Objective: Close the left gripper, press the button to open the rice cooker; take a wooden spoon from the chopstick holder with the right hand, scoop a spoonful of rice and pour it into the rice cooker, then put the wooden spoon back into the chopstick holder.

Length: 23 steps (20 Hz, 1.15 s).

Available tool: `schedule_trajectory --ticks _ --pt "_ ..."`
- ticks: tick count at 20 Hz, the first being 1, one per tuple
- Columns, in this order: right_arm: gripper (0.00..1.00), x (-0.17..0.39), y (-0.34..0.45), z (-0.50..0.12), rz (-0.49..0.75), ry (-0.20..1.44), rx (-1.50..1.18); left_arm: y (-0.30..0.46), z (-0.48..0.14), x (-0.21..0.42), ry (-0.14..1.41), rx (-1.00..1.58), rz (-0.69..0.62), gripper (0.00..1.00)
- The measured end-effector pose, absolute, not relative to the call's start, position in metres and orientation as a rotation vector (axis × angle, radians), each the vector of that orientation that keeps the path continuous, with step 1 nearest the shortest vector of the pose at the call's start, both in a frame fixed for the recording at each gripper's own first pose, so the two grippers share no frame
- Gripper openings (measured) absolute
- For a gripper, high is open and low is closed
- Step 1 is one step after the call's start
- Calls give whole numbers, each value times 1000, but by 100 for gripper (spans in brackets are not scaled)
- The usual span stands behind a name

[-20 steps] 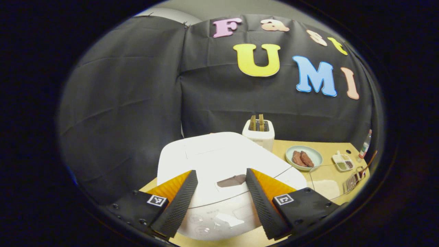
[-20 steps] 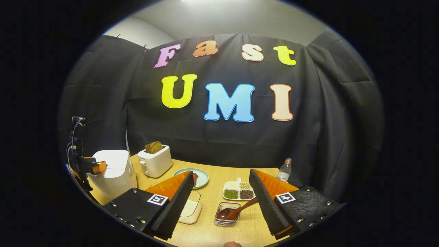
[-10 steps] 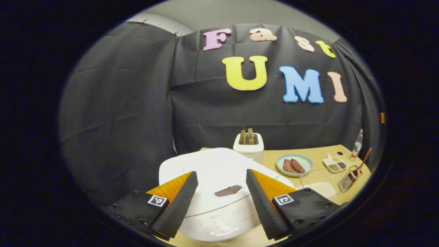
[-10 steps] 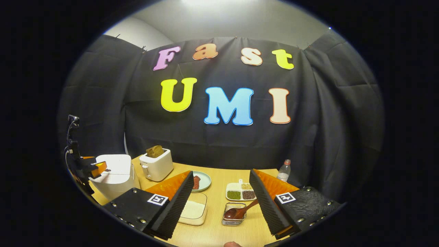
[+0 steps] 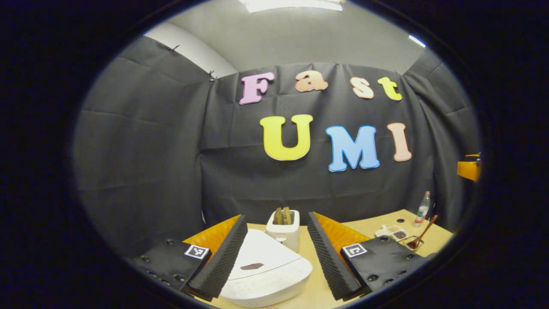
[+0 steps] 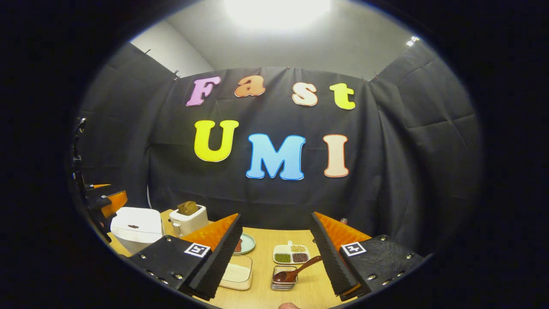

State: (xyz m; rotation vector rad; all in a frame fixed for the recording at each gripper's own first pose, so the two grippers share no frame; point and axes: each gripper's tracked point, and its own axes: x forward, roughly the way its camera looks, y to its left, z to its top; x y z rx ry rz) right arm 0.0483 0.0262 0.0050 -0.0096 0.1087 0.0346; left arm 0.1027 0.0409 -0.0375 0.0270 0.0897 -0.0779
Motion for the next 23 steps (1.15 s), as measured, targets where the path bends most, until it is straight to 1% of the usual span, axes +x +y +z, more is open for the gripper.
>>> schedule_trajectory --ticks 1,4,5,8,9,10,14,18,19,20,22,23 --pt "95 45 22 8 42 104 -7 25 -24 95 69 26 -91 95" --pt "95 38 -2 18 39 72 -16 -23 5 73 32 28 -127 99" --pt "95 35 -8 19 37 62 -16 -38 9 67 27 28 -142 95" --pt "95 28 -28 20 16 48 -6 -74 18 54 11 42 -180 95" --pt "95 28 -32 21 18 39 10 -81 17 50 9 44 -188 99" --pt "96 27 -34 20 16 39 30 -88 15 48 12 43 -194 99" --pt "96 26 -45 10 2 48 51 -98 10 45 19 26 -207 98" --pt "95 25 -46 11 -3 35 47 -94 18 49 1 20 -195 97" --pt "95 26 -45 12 -3 31 44 -91 19 50 -5 21 -188 99" --pt "95 27 -45 13 -4 27 40 -90 22 51 -14 17 -187 95" --pt "96 29 -45 15 -5 18 35 -89 27 52 -24 16 -180 99" --pt "96 29 -45 16 -3 12 35 -88 29 52 -30 18 -179 99"
